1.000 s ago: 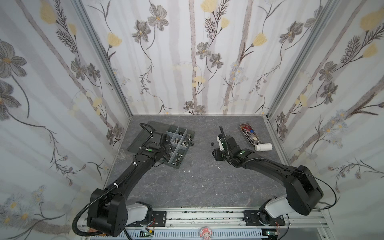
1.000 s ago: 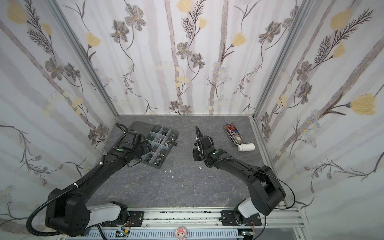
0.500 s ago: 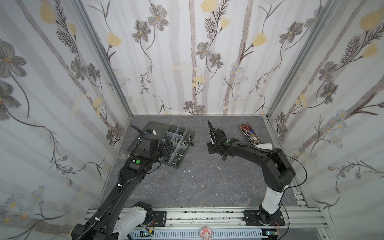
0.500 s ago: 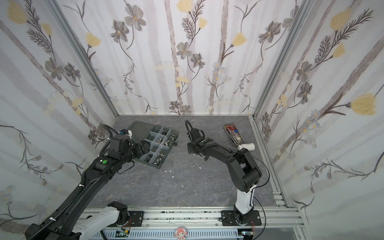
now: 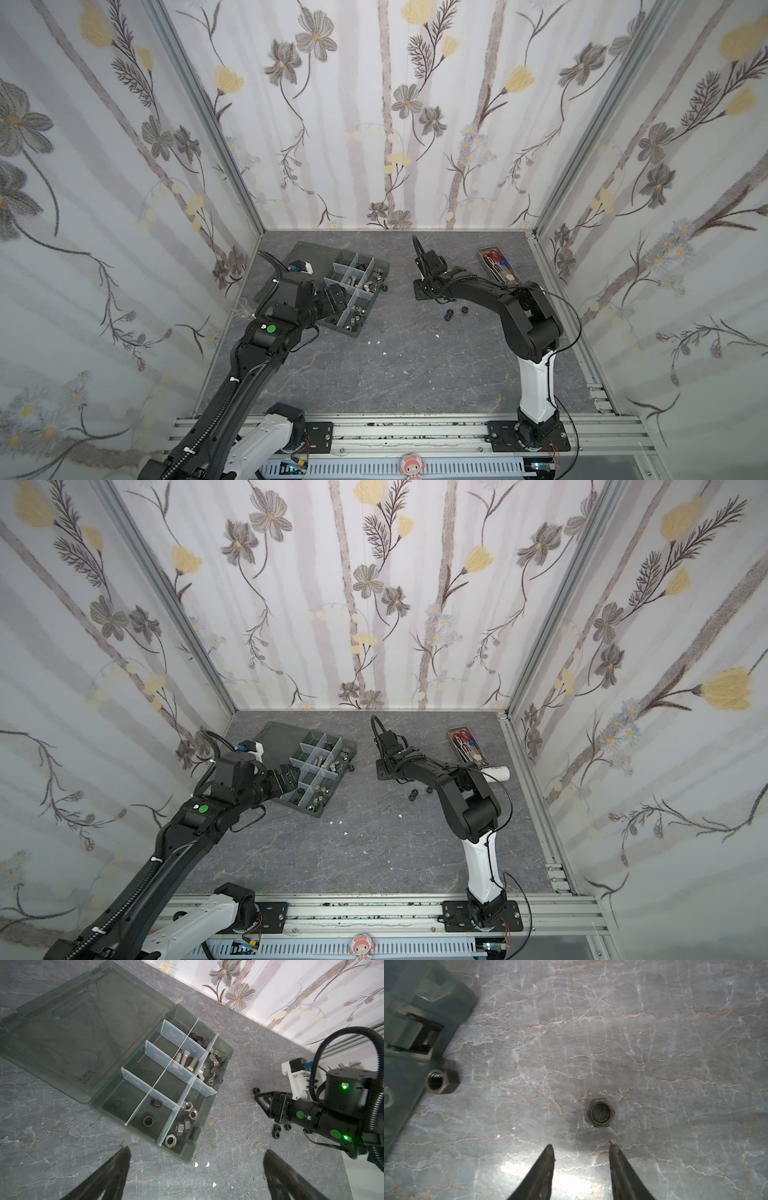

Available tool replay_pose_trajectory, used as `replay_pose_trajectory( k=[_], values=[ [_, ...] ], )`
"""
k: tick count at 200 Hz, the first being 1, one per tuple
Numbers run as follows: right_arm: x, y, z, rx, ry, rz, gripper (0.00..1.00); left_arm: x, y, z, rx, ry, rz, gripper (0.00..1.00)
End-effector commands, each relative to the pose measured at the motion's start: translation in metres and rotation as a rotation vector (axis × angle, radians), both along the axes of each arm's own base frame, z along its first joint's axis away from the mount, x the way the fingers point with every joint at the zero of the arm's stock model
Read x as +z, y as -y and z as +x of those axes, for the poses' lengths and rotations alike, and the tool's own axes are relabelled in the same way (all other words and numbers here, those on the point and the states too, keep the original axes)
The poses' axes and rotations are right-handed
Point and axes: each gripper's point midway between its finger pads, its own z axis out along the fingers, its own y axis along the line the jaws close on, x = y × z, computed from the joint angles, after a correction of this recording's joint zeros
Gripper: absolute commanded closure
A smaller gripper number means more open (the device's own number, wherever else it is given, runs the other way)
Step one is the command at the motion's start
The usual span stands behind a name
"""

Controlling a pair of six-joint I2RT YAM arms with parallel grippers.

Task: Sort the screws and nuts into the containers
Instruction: 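Close the right gripper on the black hex nut and lift it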

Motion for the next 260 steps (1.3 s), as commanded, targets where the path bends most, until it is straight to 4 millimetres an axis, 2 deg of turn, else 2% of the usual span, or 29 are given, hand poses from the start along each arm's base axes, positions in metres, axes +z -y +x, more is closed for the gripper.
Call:
replay_pose_trajectory(
  k=[1, 115, 201, 228, 260],
  values=[
    [-0.005, 0.008, 0.006, -0.017, -0.004, -0.021, 0.58, 0.004, 0.000, -0.001, -0.005, 0.011, -0.001, 0.00],
    [-0.023, 0.005, 0.023, -0.021, -0.033, -0.034, 0.59, 0.007, -0.002, 0.001, -0.001, 0.017, 0.016, 0.00],
    [-0.027, 0.008, 0.022, -0.025, -0.046, -0.057, 0.76, 0.011, -0.003, 0.000, 0.003, 0.021, 0.019, 0.00],
    [-0.023, 0.008, 0.021, -0.023, -0.042, -0.055, 0.84, 0.013, -0.004, -0.002, 0.006, 0.027, 0.019, 0.00],
    [-0.013, 0.006, 0.020, -0.019, -0.029, -0.051, 0.87, 0.016, -0.006, -0.004, 0.010, 0.035, 0.021, 0.00]
  ],
)
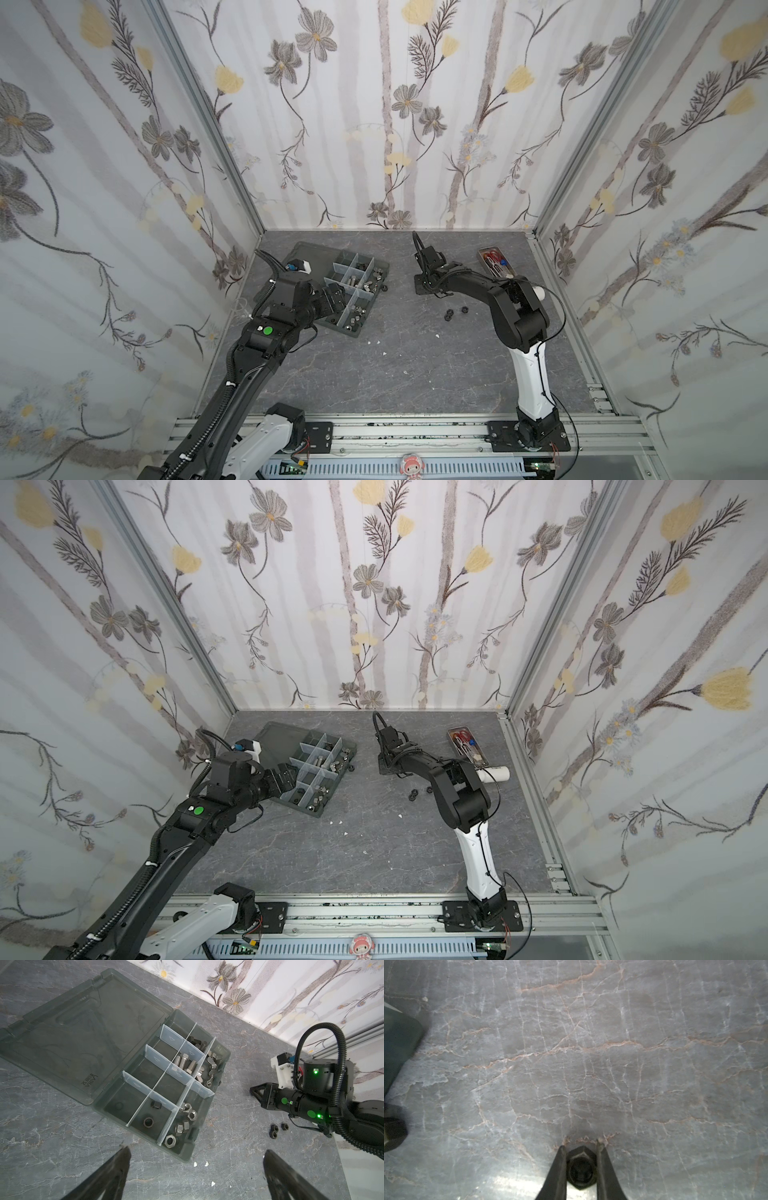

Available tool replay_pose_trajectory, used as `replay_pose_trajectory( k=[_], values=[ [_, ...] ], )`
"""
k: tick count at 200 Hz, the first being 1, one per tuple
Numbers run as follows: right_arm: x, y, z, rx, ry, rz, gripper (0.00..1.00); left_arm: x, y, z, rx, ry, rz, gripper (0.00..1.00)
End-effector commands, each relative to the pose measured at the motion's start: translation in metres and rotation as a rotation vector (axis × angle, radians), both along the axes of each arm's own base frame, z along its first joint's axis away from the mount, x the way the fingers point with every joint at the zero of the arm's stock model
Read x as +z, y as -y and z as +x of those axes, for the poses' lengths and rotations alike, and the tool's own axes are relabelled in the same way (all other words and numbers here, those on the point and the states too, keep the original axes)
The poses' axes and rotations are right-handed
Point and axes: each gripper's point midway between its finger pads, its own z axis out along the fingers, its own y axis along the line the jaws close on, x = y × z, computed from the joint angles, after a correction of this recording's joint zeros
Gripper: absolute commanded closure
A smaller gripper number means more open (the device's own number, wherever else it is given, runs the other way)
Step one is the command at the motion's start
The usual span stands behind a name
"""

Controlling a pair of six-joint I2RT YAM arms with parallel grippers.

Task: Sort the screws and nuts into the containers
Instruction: 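Close the right gripper on the black hex nut and lift it, then carry the black nut into the box compartment and open the right gripper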

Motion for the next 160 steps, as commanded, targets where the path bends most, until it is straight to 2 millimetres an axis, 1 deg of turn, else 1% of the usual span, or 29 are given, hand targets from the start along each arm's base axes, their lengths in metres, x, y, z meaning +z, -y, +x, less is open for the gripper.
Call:
replay_pose_trajectory(
  k=[1, 36, 74, 116, 160],
  values=[
    [0.004, 0.003, -0.010, 0.010, -0.027, -0.021, 0.87, 0.005, -0.004, -0.001, 0.009, 0.014, 0.017, 0.00],
    [0.022, -0.007, -0.017, 0.035, -0.008, -0.003, 0.88, 0.010, -0.006, -0.004, 0.014, 0.026, 0.017, 0.00],
    [0.046, -0.029, -0.032, 0.094, 0.020, 0.057, 0.88, 0.028, -0.010, -0.007, 0.022, 0.065, 0.019, 0.00],
    [0.077, -0.067, -0.052, 0.182, 0.069, 0.118, 0.88, 0.047, -0.014, -0.013, 0.037, 0.111, 0.009, 0.00],
    [0.100, -0.116, -0.078, 0.288, 0.102, 0.162, 0.88, 0.053, -0.018, -0.021, 0.045, 0.129, 0.000, 0.00]
  ],
)
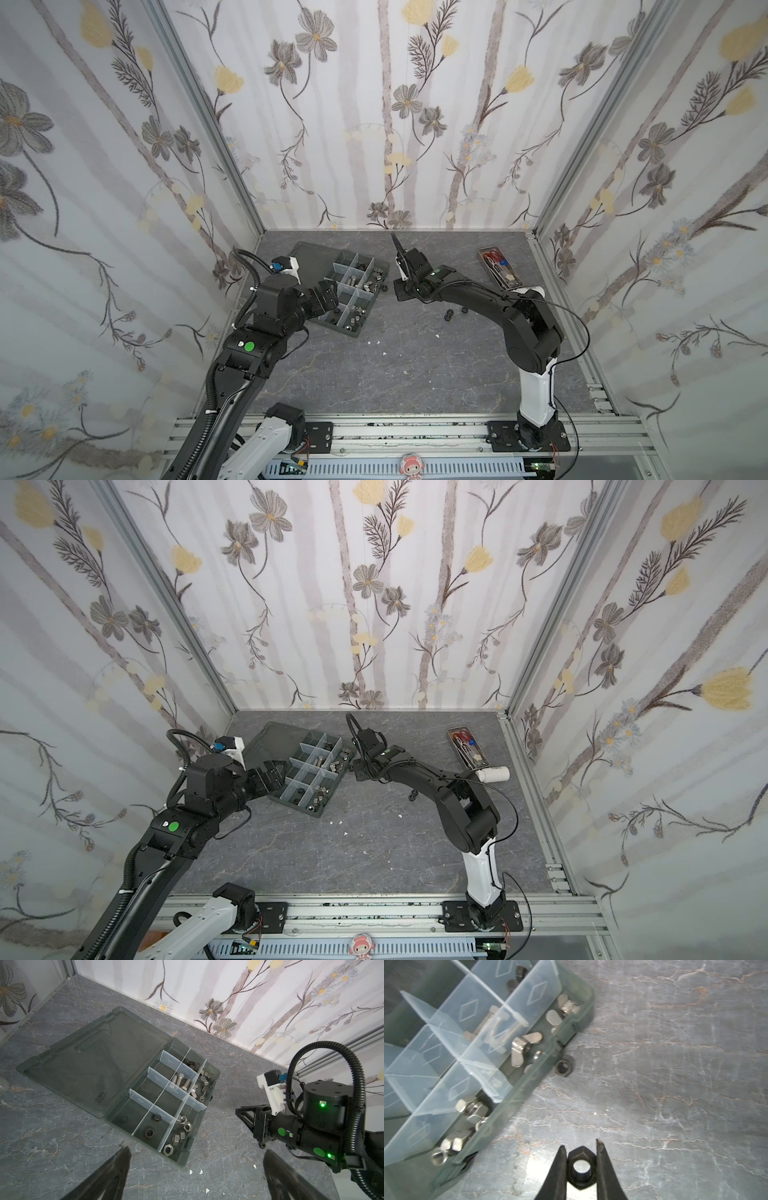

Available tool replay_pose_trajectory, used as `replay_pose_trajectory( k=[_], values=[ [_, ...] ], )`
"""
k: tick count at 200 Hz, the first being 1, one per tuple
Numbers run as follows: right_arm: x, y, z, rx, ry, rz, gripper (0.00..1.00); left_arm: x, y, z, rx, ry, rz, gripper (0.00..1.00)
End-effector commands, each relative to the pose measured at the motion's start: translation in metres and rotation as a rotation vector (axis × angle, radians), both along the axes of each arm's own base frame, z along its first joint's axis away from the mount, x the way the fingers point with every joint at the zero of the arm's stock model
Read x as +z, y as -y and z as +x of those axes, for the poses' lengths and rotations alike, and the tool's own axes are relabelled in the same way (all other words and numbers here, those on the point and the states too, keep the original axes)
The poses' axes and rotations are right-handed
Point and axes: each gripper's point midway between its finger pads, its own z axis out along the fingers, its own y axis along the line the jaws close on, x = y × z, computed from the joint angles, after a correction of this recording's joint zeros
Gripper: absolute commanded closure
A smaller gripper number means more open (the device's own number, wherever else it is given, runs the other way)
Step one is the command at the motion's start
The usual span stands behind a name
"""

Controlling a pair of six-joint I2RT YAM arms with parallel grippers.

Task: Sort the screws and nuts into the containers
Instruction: 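Carry the black nut into the box compartment and open the right gripper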

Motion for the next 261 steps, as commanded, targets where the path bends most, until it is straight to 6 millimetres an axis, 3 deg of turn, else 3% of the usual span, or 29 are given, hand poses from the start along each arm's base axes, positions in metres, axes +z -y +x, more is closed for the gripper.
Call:
replay_pose_trajectory(
  k=[1, 25, 30, 57, 112, 176, 233, 261],
  values=[
    [0.020, -0.025, -0.009, 0.054, 0.033, 0.045, 0.88, 0.005, -0.005, -0.004, 0.016, 0.010, 0.005, 0.00],
    [0.025, -0.053, -0.020, 0.118, 0.027, 0.107, 0.88, 0.012, -0.003, -0.010, 0.004, 0.028, -0.017, 0.00],
    [0.026, -0.069, -0.035, 0.160, 0.021, 0.122, 0.88, 0.014, -0.003, -0.011, 0.002, 0.035, -0.022, 0.00],
    [0.030, -0.106, -0.052, 0.231, 0.001, 0.205, 0.89, 0.025, -0.005, -0.018, -0.001, 0.064, -0.036, 0.00],
    [0.029, -0.160, -0.069, 0.308, -0.018, 0.257, 0.90, 0.027, -0.005, -0.026, -0.014, 0.065, -0.037, 0.00],
    [0.014, -0.196, -0.071, 0.338, -0.059, 0.302, 0.89, 0.023, -0.006, -0.032, -0.016, 0.060, -0.046, 0.00],
    [-0.004, -0.210, -0.067, 0.331, -0.087, 0.317, 0.87, 0.025, -0.005, -0.033, -0.023, 0.064, -0.043, 0.00],
    [-0.007, -0.213, -0.066, 0.328, -0.092, 0.320, 0.81, 0.026, -0.005, -0.033, -0.024, 0.062, -0.040, 0.00]
  ],
)
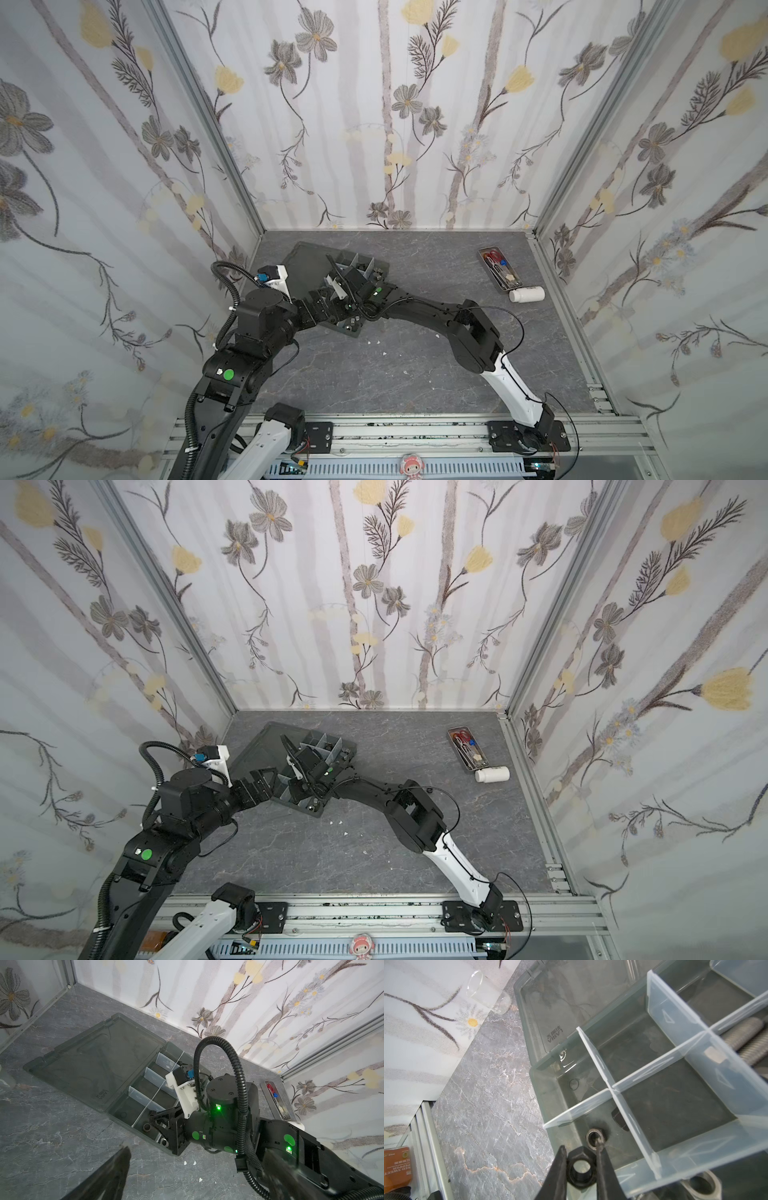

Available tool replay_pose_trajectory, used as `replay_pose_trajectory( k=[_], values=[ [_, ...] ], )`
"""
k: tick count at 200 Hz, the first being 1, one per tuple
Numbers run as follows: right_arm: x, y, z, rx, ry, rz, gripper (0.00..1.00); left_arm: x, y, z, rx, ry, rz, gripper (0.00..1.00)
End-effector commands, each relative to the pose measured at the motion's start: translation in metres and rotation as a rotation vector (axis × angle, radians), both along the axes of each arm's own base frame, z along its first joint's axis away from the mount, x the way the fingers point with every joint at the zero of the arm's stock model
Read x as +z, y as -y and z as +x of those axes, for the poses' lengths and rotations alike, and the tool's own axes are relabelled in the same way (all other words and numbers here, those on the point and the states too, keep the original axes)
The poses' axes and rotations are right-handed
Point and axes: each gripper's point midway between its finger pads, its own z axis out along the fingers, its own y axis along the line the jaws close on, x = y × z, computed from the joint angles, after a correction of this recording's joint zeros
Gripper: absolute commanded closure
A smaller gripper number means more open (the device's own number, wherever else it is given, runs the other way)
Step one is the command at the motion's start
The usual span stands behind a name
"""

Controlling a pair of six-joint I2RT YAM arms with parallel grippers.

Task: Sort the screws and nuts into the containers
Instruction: 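Carry the black nut into the box compartment and open the right gripper, then withdraw the right gripper while the left gripper reaches toward the remaining black nuts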

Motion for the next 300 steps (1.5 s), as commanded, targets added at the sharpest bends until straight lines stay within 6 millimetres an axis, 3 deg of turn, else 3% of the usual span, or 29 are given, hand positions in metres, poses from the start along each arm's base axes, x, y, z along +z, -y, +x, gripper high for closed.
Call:
replay_pose_trajectory(
  k=[1, 61, 111, 149, 196, 199, 206, 256, 300],
  values=[
    [0.005, -0.006, 0.003, -0.005, 0.001, 0.031, 0.80, 0.005, 0.000, -0.001, -0.006, 0.012, 0.001, 0.00],
    [0.020, -0.006, 0.006, -0.013, 0.020, 0.053, 0.60, 0.004, 0.001, 0.002, -0.012, -0.001, 0.022, 0.00],
    [0.043, 0.002, 0.010, -0.028, 0.043, 0.068, 0.57, 0.007, 0.004, 0.007, -0.026, -0.016, 0.042, 0.00],
    [0.064, 0.031, 0.020, -0.073, 0.073, 0.094, 0.57, -0.004, 0.011, 0.015, -0.051, -0.065, 0.058, 0.00],
    [0.070, 0.111, 0.036, -0.213, 0.055, 0.152, 0.57, -0.019, 0.036, 0.027, -0.091, -0.096, 0.068, 0.02],
    [0.072, 0.126, 0.048, -0.248, 0.059, 0.159, 0.57, -0.021, 0.038, 0.028, -0.096, -0.098, 0.071, 0.02],
    [0.071, 0.141, 0.051, -0.276, 0.056, 0.168, 0.57, -0.024, 0.044, 0.030, -0.100, -0.100, 0.077, 0.02],
    [0.075, 0.236, 0.055, -0.447, 0.079, 0.162, 0.57, -0.048, 0.104, 0.042, -0.204, -0.131, 0.147, 0.03],
    [0.073, 0.318, 0.059, -0.629, 0.089, 0.129, 0.57, -0.074, 0.152, 0.056, -0.287, -0.161, 0.161, 0.11]
  ],
)
